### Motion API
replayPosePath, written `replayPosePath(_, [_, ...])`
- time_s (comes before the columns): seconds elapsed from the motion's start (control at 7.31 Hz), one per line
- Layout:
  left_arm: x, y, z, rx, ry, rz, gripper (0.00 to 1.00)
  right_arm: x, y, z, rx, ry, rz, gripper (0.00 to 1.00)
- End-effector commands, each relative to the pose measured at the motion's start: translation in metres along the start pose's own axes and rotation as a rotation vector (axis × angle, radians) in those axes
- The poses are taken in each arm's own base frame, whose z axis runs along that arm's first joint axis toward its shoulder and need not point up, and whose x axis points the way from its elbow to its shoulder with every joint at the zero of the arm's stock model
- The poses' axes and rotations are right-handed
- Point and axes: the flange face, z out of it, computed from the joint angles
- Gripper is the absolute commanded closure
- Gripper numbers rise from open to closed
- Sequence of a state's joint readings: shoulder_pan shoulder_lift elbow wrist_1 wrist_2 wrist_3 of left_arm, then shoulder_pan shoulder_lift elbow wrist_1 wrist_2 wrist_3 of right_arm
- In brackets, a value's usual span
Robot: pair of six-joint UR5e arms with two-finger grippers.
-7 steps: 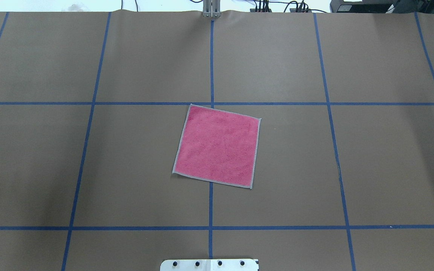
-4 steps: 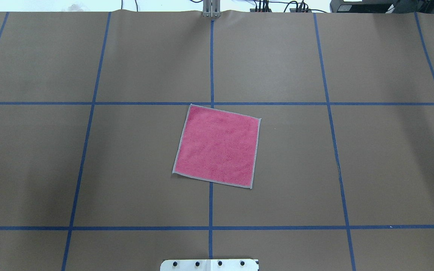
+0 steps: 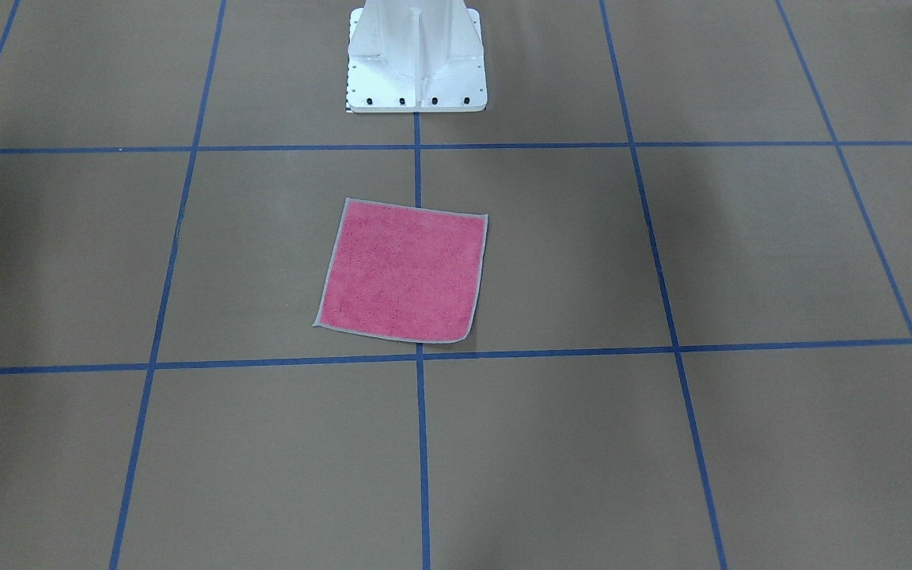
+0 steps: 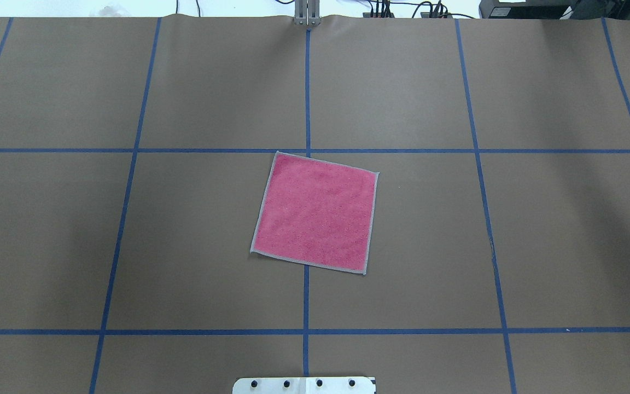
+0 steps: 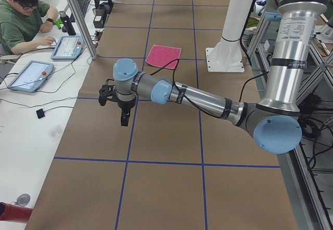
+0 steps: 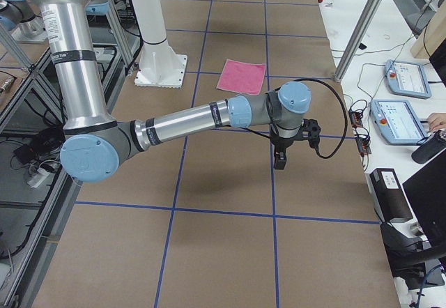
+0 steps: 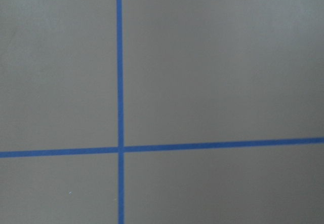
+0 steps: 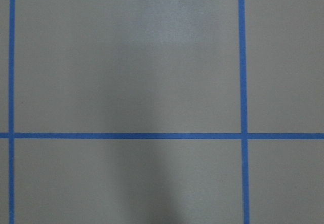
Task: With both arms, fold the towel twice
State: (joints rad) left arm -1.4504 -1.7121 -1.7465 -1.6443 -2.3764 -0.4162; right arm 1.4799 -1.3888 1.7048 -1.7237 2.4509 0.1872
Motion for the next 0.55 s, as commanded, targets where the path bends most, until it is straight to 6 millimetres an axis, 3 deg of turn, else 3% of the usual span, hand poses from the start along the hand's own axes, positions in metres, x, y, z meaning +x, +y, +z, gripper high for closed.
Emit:
replayPosePath(0.0, [0.083, -0.001, 0.022, -0.059, 0.111, -0.135, 0.00, -0.033, 0.002, 0.006, -0.019, -0.051, 0.031, 0.00])
replayPosePath(0.14, [0.126, 0.014, 0.049, -0.078, 0.150, -0.179, 0.00, -0.075, 0.000, 0.005, -0.019, -0.058, 0.118, 0.00])
replayPosePath(0.27, [0.169, 0.030, 0.068, -0.082, 0.208, -0.231, 0.00, -0.101, -0.006, -0.005, -0.005, -0.072, 0.164, 0.00])
replayPosePath(0.41, [0.229, 0.046, 0.087, -0.069, 0.252, -0.298, 0.00, -0.115, -0.002, -0.012, 0.000, -0.094, 0.151, 0.00])
